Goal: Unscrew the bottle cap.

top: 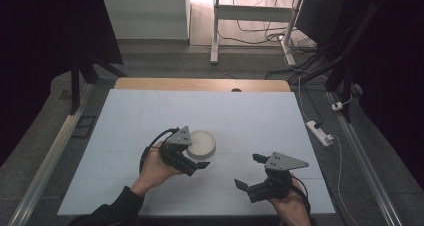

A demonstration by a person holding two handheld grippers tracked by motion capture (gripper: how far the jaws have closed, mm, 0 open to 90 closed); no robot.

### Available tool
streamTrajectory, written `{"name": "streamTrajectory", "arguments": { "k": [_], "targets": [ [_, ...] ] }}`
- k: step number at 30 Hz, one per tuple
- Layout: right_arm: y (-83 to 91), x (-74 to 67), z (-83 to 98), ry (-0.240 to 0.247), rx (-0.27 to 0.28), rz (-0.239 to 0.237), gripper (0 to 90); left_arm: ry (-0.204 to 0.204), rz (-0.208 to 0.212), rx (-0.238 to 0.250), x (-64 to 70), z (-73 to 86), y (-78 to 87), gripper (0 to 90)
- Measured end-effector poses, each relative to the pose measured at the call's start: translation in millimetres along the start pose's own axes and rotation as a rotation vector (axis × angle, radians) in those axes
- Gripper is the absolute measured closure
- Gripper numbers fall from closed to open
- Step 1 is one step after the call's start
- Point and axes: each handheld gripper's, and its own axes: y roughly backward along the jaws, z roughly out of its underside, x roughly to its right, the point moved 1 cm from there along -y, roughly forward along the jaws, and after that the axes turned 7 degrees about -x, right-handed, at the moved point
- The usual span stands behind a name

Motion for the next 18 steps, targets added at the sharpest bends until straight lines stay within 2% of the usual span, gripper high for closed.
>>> {"name": "streamTrajectory", "arguments": {
  "k": [7,12,18],
  "targets": [
    [-9.5,-4.0,-11.0,-0.014,-0.020,-0.034,0.0,-0.009,0.003,-0.008,1.0,-0.3,-0.4,7.6],
    [-15.7,-5.9,-20.3,0.002,-0.024,-0.023,0.0,-0.012,0.004,-0.010,1.4,-0.5,-0.7,7.6],
    [-24.8,-9.0,-34.9,0.028,-0.002,-0.015,0.0,-0.007,0.012,-0.003,2.4,-0.9,-0.4,7.6]
  ]
}}
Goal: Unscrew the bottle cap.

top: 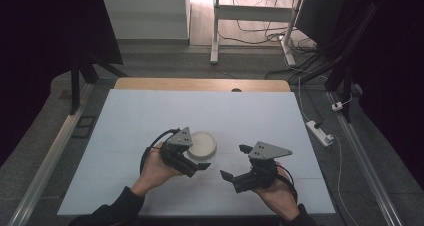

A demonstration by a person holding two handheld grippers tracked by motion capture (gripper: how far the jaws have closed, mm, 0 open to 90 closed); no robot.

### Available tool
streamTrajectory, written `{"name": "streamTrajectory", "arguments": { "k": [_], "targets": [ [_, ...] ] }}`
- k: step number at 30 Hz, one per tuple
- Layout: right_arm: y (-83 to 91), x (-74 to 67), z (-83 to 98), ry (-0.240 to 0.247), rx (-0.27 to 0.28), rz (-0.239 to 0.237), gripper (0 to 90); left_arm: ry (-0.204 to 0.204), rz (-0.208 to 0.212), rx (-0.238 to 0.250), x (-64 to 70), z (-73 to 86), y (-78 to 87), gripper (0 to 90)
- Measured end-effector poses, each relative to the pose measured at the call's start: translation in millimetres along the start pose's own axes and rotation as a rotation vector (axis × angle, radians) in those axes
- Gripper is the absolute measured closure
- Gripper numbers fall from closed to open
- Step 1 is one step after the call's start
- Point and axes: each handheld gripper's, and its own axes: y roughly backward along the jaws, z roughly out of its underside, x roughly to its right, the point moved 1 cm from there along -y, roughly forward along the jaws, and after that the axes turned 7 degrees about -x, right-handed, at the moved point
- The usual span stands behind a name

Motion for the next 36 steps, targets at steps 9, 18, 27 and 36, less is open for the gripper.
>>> {"name": "streamTrajectory", "arguments": {
  "k": [9,18,27,36],
  "targets": [
    [-12.0,-3.6,-18.2,0.028,-0.013,-0.039,0.0,-0.002,0.002,-0.005,0.7,-0.1,-0.9,7.6],
    [-25.6,-6.9,-36.1,0.054,-0.018,-0.044,0.0,0.007,-0.003,-0.005,0.7,0.5,-3.4,7.6],
    [-46.2,-6.5,-49.9,0.067,-0.032,-0.042,0.0,-0.012,-0.006,-0.020,0.6,0.2,-2.9,7.6],
    [-62.9,-7.5,-58.4,0.066,-0.044,-0.052,0.0,-0.004,-0.007,-0.017,0.7,-0.1,-3.3,7.6]
  ]
}}
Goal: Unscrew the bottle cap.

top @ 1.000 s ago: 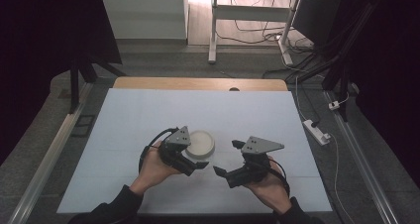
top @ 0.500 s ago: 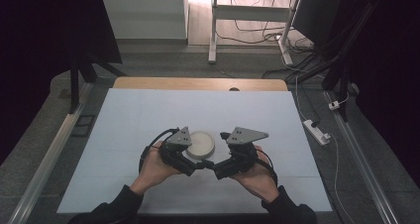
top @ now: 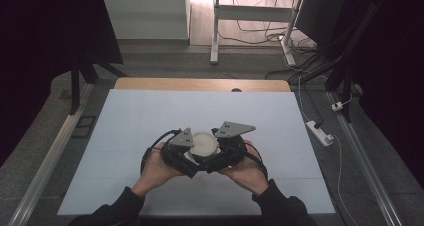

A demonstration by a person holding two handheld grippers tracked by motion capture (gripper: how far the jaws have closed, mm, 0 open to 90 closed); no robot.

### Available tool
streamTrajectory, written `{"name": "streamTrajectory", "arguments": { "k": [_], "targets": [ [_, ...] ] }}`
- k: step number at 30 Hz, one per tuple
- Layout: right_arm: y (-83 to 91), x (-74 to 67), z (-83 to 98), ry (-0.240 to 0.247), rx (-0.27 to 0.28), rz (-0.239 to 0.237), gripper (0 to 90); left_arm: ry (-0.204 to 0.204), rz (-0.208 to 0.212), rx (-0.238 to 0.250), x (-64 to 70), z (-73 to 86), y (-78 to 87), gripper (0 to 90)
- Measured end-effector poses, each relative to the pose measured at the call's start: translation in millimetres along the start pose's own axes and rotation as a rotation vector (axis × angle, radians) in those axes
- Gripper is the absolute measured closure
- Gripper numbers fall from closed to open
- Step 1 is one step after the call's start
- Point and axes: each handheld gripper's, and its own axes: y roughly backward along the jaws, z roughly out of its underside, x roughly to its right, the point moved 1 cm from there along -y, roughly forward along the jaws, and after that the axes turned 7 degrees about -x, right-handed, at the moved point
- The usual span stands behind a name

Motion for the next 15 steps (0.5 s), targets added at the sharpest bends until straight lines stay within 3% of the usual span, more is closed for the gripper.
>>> {"name": "streamTrajectory", "arguments": {
  "k": [7,10,15],
  "targets": [
    [-8.2,1.5,0.3,-0.004,-0.013,-0.021,0.7,-0.006,0.005,0.005,0.3,-0.9,1.0,7.6],
    [-8.8,3.2,1.8,-0.014,-0.002,-0.061,5.9,0.008,0.011,0.013,-0.3,-0.4,0.7,7.6],
    [-9.3,4.0,2.9,0.001,0.008,-0.063,6.7,0.008,0.022,0.011,-0.9,-0.2,-0.5,7.6]
  ]
}}
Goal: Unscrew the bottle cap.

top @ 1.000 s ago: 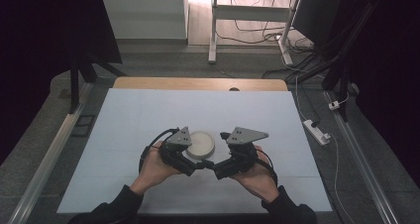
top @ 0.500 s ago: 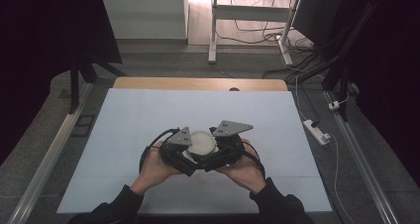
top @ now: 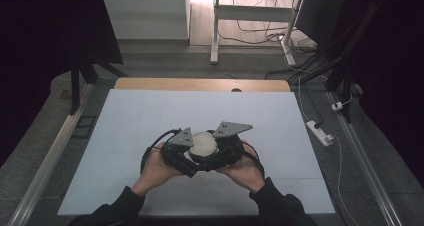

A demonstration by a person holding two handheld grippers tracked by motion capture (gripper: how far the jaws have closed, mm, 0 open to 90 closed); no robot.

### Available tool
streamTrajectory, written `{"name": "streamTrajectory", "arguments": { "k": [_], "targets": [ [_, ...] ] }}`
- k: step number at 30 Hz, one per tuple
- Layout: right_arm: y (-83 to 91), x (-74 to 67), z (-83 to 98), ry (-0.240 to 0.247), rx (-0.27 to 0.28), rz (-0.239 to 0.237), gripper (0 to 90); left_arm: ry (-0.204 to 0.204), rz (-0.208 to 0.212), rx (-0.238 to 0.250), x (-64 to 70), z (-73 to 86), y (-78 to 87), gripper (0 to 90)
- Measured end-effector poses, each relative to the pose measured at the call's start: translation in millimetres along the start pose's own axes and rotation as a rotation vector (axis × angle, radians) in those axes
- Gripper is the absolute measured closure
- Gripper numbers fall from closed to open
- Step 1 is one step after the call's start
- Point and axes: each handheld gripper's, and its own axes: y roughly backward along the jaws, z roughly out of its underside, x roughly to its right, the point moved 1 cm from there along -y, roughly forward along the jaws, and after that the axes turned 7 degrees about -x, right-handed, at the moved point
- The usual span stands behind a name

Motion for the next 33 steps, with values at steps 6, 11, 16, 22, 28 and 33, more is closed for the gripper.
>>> {"name": "streamTrajectory", "arguments": {
  "k": [6,11,16,22,28,33],
  "targets": [
    [1.4,3.7,1.2,0.029,0.015,-0.048,7.1,-0.023,0.037,-0.002,-2.0,0.3,1.4,7.7],
    [3.9,8.4,1.9,0.067,0.026,-0.121,7.2,-0.061,0.081,-0.006,-3.0,0.0,3.0,7.7],
    [5.6,16.1,2.8,0.118,0.021,-0.248,7.2,-0.103,0.130,-0.010,-1.4,-0.3,2.9,7.6],
    [4.0,18.3,4.2,0.127,0.020,-0.259,5.5,-0.087,0.106,-0.012,-1.6,-0.1,1.8,7.6],
    [6.6,11.1,-2.7,0.073,0.049,-0.147,0.0,-0.024,0.050,0.018,-4.1,0.6,6.3,7.6],
    [7.7,3.3,-5.4,0.036,0.049,-0.035,0.0,0.006,-0.008,0.011,-5.7,0.9,8.0,7.6]
  ]
}}
